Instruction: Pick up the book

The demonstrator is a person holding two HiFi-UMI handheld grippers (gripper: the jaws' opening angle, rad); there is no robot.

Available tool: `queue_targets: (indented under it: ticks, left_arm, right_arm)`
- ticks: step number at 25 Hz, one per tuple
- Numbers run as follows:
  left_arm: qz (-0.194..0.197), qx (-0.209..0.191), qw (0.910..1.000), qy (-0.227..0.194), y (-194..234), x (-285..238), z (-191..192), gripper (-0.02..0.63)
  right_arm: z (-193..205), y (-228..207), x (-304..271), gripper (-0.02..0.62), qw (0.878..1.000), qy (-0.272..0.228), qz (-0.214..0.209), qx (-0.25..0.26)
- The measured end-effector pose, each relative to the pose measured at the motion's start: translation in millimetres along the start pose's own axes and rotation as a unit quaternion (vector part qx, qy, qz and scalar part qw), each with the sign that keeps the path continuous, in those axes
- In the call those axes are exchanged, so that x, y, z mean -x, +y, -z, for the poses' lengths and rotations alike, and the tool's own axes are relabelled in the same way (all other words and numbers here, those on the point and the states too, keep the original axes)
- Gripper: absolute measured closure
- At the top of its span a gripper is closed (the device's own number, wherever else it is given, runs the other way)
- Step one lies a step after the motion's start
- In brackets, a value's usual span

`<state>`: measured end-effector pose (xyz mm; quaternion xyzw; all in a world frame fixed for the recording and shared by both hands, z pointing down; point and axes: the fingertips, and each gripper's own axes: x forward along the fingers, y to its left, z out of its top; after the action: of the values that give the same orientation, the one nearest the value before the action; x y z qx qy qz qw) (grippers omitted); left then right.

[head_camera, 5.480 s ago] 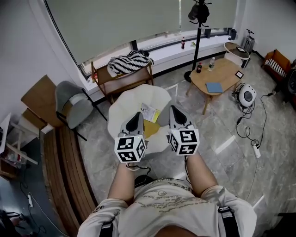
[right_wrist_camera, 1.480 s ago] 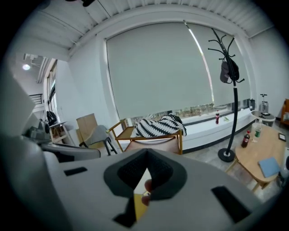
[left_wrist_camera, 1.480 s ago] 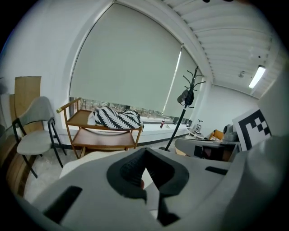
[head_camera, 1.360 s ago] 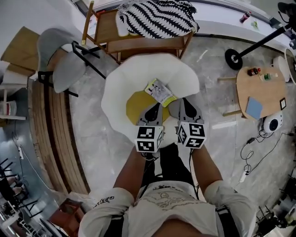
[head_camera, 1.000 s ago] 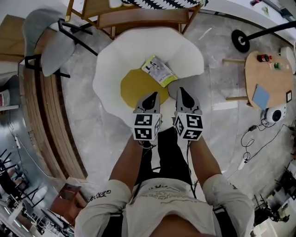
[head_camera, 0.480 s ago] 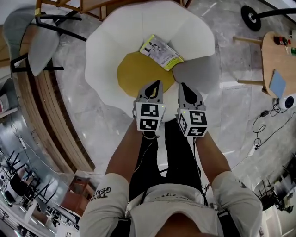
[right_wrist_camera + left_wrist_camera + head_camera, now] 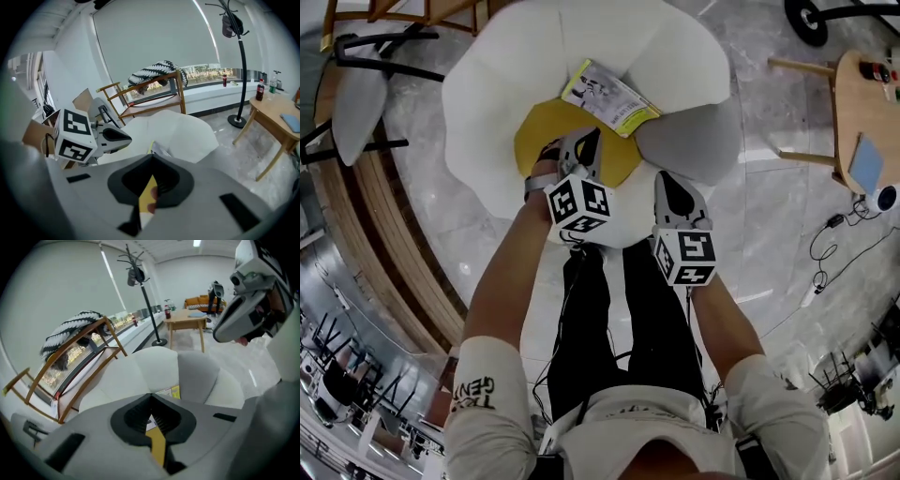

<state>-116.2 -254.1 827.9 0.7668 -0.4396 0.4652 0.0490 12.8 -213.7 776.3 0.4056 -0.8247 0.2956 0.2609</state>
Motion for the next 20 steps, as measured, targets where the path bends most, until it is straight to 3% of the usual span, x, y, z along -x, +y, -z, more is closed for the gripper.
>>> queue_targets:
  ticks: [3, 6, 8, 9, 10, 11, 12, 20]
  left_arm:
    - [0.022, -0.089, 0.9958, 0.009, -5, -24, -12, 0.594]
    - [0.03, -0.198, 0.9797, 0.008, -13, -46, -22, 0.594]
    - [0.04, -0.242, 0.9694, 0.011, -22, -62, -25, 0.594]
    - [0.052, -0.252, 0.9661, 0.017, -28, -71, -24, 0.594]
    - [0.07, -0.257, 0.9636, 0.027, -34, -79, -22, 0.542]
    - [0.09, -0.258, 0.961, 0.044, -39, -86, -17, 0.41]
    - [0.106, -0.259, 0.958, 0.062, -42, -92, -12, 0.39]
    - [0.123, -0.282, 0.9389, 0.154, -41, -143, 27, 0.363]
  right_arm:
    - [0, -13, -1, 0.572, 1.0, -0.001, 0.005, -0.004]
    - [1, -21, -1, 0.572, 1.0, -0.001, -0.001, -0.002]
    - [2, -28, 0, 0.572, 1.0, 0.0, -0.008, 0.0]
    - [2, -32, 1, 0.572, 1.0, 0.0, -0.008, 0.001]
    - [3, -37, 1, 0.572, 1.0, -0.001, -0.007, 0.001]
    - [3, -42, 2, 0.572, 1.0, -0.001, -0.006, -0.001]
    - [4, -47, 2, 0.572, 1.0, -0.001, -0.005, -0.003]
    - [21, -85, -1, 0.572, 1.0, 0.005, 0.004, -0.015]
